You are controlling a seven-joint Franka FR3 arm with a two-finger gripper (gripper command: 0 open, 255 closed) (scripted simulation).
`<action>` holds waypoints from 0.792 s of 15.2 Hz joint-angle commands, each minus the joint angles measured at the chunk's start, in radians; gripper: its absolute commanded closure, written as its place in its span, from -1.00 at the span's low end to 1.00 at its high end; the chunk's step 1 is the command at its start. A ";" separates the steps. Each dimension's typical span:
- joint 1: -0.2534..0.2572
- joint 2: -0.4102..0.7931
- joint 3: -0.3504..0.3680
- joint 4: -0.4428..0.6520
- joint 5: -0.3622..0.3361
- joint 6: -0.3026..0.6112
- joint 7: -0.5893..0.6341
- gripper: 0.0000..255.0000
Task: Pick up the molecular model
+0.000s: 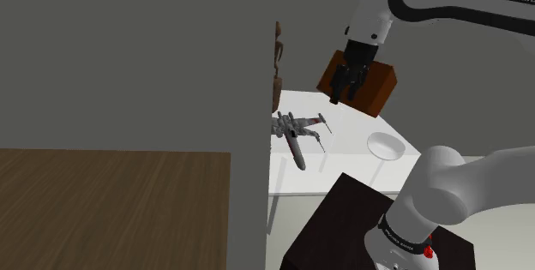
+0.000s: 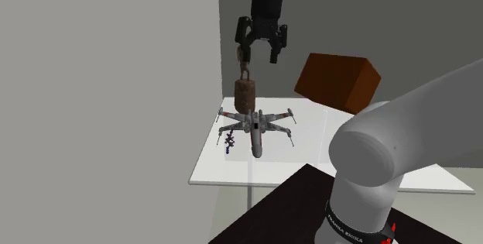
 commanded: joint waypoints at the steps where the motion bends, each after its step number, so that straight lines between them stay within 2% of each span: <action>1: 0.000 0.000 0.000 0.000 0.000 0.000 0.000 -1.00; 6: -0.014 0.063 -0.017 -0.107 -0.016 0.193 -0.033 -1.00; 12: -0.027 0.193 -0.040 -0.187 -0.028 0.434 -0.071 -1.00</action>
